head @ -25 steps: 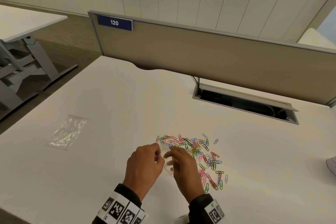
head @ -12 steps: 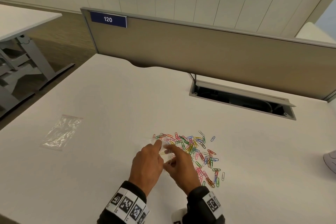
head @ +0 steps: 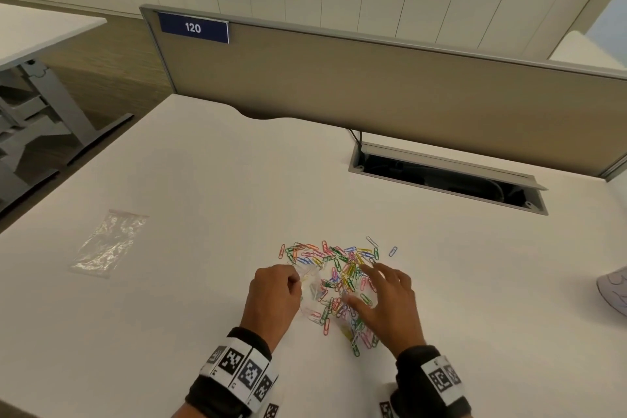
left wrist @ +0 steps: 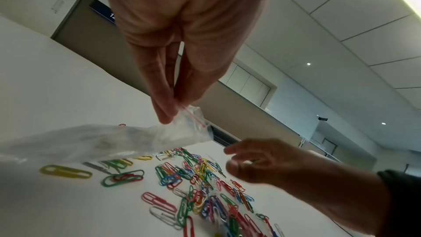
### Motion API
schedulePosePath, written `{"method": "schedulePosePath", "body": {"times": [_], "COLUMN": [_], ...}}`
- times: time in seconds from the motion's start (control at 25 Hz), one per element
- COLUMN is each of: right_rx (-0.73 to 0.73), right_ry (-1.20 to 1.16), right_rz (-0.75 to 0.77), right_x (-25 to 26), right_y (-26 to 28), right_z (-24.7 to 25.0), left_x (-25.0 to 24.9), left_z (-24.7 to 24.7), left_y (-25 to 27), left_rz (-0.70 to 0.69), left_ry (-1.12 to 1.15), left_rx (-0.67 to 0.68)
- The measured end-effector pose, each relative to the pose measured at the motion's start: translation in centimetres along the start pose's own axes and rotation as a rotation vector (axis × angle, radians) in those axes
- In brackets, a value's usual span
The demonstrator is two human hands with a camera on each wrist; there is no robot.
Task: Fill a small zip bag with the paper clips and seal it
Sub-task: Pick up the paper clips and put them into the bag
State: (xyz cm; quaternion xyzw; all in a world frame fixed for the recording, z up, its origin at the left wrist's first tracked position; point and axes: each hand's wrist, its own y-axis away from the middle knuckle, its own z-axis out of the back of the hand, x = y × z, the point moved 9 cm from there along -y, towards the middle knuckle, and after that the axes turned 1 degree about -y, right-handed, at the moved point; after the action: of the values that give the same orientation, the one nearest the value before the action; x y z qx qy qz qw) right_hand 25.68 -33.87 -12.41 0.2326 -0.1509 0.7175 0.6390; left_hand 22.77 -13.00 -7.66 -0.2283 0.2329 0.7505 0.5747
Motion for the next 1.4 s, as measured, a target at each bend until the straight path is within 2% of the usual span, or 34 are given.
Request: {"method": "schedulePosePath", "body": {"times": [0.12,0.24,0.4,0.6,0.8,0.92,1.08,1.28,1.4], "right_rx": [0.194,0.273,0.285,0.222,0.181,0.179,0.152,0.058,0.079], "right_ry": [0.175,0.226,0.286,0.099,0.092,0.075,-0.072,-0.431,-0.621], "right_rz": [-0.059,0.005,0.093,0.120,0.211,0.197,0.076,-0.036,-0.078], "right_x": [-2.3,-1.5,0.5,1.2,2.0,1.9,0.7,-0.1,1.1], "right_y": [-0.3,-0.4,-0.9,-1.7,-1.9,-2.2,-2.5,-2.2,-1.8], "right_z": [-1.6,-3.0,-4.2,-4.5,-4.4,-4.0,-2.7,0.3,1.2], "left_x": [-0.1,0.0,0.2,0.4,0.8,1.0,1.1,1.1,1.0], "left_z": [-0.3,-0.6,-0.9,-1.0,-1.1,-1.1,-1.1,-1.1,-1.1], "left_y": [-0.1,-0.1,-0.3,-0.4,-0.4,-0.4,-0.3,-0.3,-0.3], "left_rz": [0.008,0.025,0.043,0.056,0.072,0.083,0.098,0.101,0.098], "left_ry": [0.027,0.061,0.095,0.132,0.172,0.185,0.196,0.187,0.196], "left_rx": [0.001,0.000,0.004,0.009,0.008,0.009,0.008,0.006,0.005]}}
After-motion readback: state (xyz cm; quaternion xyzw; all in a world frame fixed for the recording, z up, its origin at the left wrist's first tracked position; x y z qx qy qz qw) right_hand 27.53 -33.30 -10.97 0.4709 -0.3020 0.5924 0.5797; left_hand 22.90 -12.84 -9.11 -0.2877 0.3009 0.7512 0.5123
